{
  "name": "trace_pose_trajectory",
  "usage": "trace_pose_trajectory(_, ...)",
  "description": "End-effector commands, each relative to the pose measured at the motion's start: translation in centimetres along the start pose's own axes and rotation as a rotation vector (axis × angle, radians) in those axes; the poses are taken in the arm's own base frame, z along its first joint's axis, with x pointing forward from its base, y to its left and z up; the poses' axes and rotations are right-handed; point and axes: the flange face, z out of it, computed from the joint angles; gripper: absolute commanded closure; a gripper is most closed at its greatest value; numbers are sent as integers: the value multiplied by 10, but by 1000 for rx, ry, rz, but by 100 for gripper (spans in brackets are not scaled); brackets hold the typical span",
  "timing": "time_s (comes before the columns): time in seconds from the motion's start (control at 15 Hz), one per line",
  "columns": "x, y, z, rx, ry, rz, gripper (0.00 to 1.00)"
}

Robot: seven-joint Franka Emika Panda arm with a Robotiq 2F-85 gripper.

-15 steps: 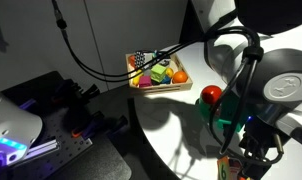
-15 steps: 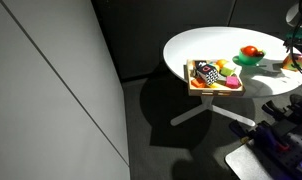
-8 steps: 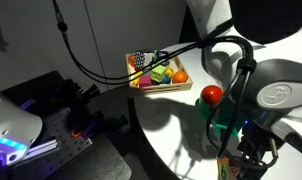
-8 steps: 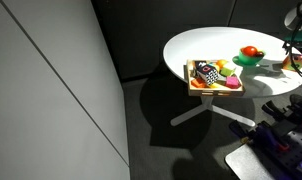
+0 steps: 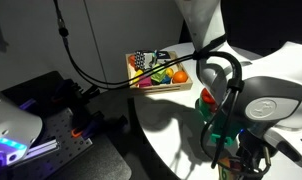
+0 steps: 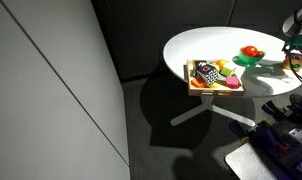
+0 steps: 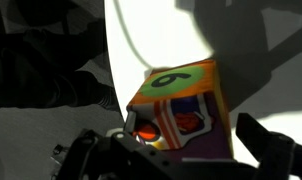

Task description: Put the toy foam in the box

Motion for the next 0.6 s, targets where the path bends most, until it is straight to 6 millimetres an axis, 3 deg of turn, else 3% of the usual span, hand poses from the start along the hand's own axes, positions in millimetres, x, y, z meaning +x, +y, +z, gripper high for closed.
trace_pose_trajectory(0.0, 6, 2, 6, 10, 20, 1, 0)
trace_pose_trajectory(0.13, 7, 3, 9, 3, 21, 1, 0)
trace_pose_trajectory(0.27, 6, 4, 10, -10, 22, 0, 27)
trace_pose_trajectory(0.53, 6, 3, 3, -37, 16, -14, 55)
